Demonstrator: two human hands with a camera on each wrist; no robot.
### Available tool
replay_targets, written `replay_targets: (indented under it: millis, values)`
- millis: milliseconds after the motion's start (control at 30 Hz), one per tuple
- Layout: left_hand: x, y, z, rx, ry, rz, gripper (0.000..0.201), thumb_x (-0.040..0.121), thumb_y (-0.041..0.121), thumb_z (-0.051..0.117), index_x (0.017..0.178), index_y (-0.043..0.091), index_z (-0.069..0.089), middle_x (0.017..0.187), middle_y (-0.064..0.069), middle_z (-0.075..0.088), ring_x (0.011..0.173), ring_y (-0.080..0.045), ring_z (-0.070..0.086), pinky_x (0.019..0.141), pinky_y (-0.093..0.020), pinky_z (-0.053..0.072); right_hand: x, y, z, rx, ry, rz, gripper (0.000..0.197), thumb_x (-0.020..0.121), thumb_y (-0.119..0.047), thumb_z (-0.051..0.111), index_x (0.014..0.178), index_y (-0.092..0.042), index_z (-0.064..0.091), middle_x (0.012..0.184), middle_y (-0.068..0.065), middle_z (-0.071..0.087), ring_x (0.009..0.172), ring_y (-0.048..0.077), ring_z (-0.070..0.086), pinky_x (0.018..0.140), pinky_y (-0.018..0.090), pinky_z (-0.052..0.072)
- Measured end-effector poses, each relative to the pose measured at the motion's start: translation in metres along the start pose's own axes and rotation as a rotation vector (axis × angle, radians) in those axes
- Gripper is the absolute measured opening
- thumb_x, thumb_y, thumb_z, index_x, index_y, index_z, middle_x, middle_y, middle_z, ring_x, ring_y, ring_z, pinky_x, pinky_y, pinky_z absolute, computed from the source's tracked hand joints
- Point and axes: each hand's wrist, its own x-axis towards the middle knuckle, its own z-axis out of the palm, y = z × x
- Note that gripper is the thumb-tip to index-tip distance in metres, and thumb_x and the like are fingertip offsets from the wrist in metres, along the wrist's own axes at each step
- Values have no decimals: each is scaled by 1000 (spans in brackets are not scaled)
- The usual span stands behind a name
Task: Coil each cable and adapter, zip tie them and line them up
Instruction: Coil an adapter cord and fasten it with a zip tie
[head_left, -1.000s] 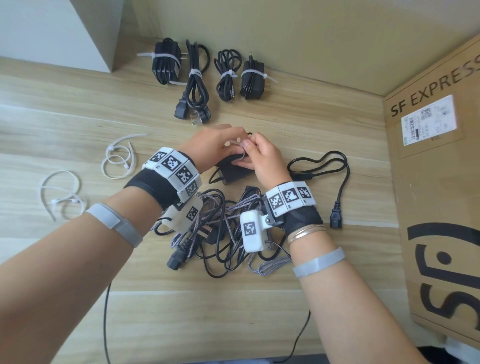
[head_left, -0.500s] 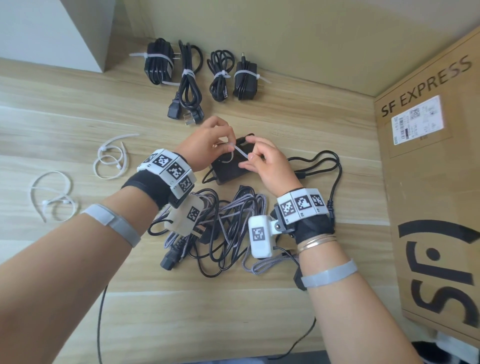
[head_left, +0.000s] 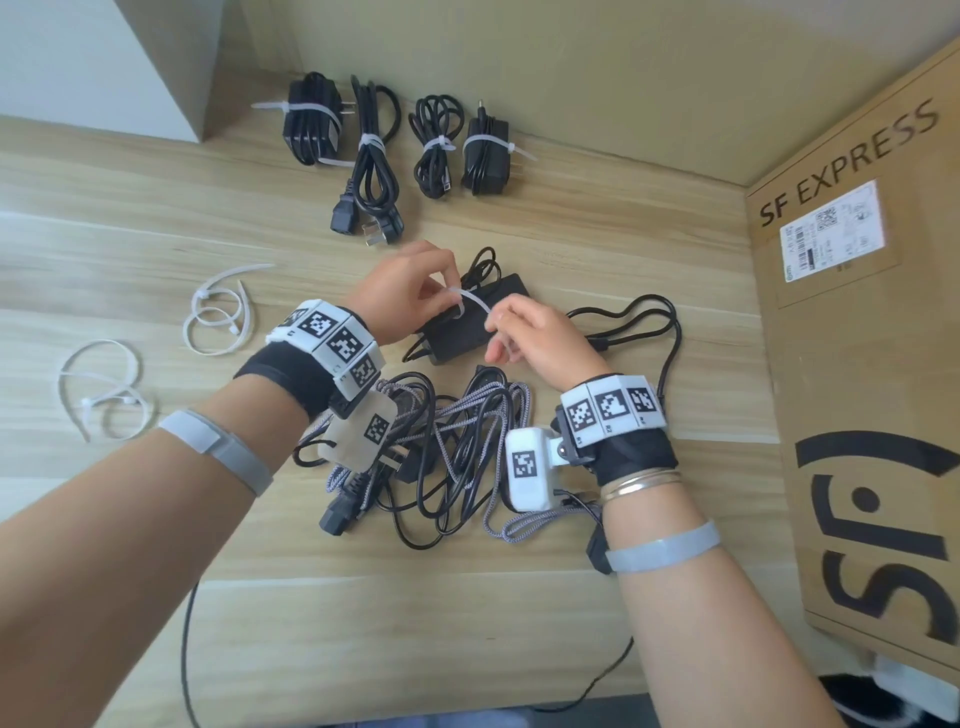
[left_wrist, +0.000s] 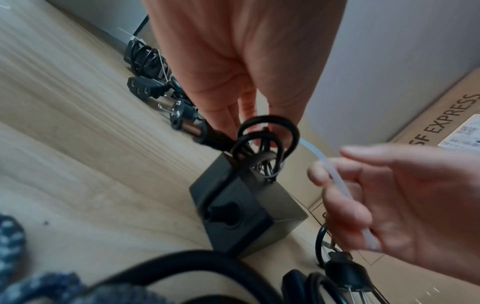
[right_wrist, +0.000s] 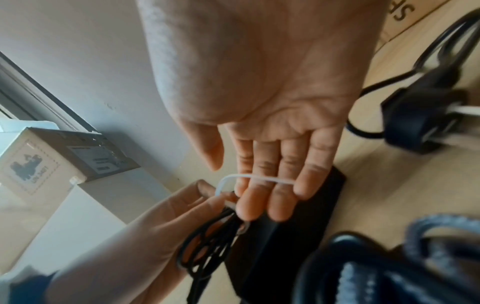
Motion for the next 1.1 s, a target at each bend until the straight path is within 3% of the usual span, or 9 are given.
replay_targets:
  millis: [167,333,433,500,567,667,833,967,1100]
  values:
    - [-4,2,3,-76,4,8,6,83,5,64,79,3,60,123,-14,51,81,-16,60,84,-7,46,15,-14,15,-135,61,-20,23,97,-32,43,83,-21,57,70,-6,60,65,10,56,72,32,46]
    - [-8,4,0,-102,-51,-17,19,80,4,67,70,12,54,134,-13,49,84,-25,68,89,-38,51,20,-19,18,-168,120,83,29,96,-44,41,99,-16,47,92,2,58,89,21,55,70,28,33]
    - [-9,6,1,-111,-60,-27,30,80,2,66,65,22,49,138,-12,47,86,-19,67,90,-34,50,21,-21,19,-146,239,98,33,99,-38,38,117,-10,39,95,10,57,97,30,56,68,29,31]
    - [-9,7,1,-117,-77,-10,32,80,1,66,65,23,48,138,-11,48,92,-24,68,92,-34,50,24,-20,20,-133,252,142,48,100,-38,35,139,-11,28,118,18,58,110,33,55,79,32,37]
    - [-8,7,2,-113,-88,13,28,80,1,66,67,20,50,136,-12,49,93,-23,67,92,-32,50,31,-18,20,-127,217,177,49,100,-40,31,140,-11,33,125,18,56,113,33,56,86,33,38]
    - [-5,5,4,-101,-66,41,16,80,3,67,72,10,55,133,-12,50,85,-17,64,86,-17,49,34,-20,19,-138,222,158,40,102,-34,29,120,-7,52,115,18,61,106,33,57,80,31,36]
    - [0,4,2,-74,-36,84,7,82,3,65,78,4,60,119,-14,55,77,0,55,76,0,42,30,-21,18,-222,212,131,36,102,-27,32,116,-3,56,115,20,61,109,33,52,80,31,33]
    - [0,4,3,-63,-92,84,15,84,5,64,76,14,55,114,-7,51,86,-18,60,81,-11,47,26,-22,15,-166,296,133,21,94,-27,46,112,-17,53,101,5,63,91,23,55,72,28,36]
    - [1,-1,3,-14,-120,51,6,85,6,63,80,2,60,115,-4,49,89,-21,60,81,-21,48,17,-20,6,-256,417,77,12,86,-13,47,92,-21,53,64,-8,49,66,23,50,62,27,33]
